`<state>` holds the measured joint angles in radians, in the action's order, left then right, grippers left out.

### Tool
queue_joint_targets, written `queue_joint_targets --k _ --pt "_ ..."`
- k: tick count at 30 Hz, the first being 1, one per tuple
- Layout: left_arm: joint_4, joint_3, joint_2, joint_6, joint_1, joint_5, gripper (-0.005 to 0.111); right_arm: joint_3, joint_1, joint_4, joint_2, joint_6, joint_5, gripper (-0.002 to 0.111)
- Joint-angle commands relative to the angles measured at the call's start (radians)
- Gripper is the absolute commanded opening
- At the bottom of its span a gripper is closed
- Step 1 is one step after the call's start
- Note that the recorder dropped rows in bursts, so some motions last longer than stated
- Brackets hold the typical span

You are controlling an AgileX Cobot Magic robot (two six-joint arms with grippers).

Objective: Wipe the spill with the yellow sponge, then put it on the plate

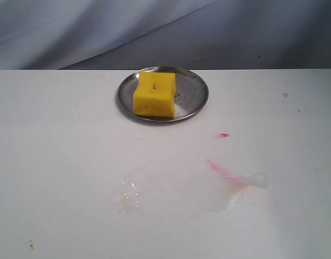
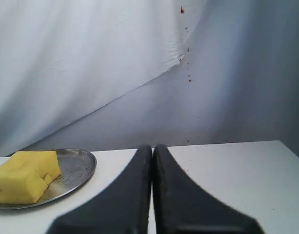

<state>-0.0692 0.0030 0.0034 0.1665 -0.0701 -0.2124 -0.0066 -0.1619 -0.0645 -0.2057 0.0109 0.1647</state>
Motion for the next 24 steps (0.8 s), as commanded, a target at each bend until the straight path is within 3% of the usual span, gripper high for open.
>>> queue_joint_targets --k 1,9,24 --pt "0.000 -0.003 -0.003 -0.007 0.001 0.007 0.000 0.007 0.009 0.023 0.076 -0.011 -0.046 0.000" --pt "0.000 -0.003 -0.003 -0.007 0.001 0.007 0.000 0.007 0.013 0.023 0.206 -0.011 -0.079 0.000" --pt "0.000 -0.003 -0.003 -0.007 0.001 0.007 0.000 0.007 0.011 0.023 0.206 -0.011 -0.127 0.000"
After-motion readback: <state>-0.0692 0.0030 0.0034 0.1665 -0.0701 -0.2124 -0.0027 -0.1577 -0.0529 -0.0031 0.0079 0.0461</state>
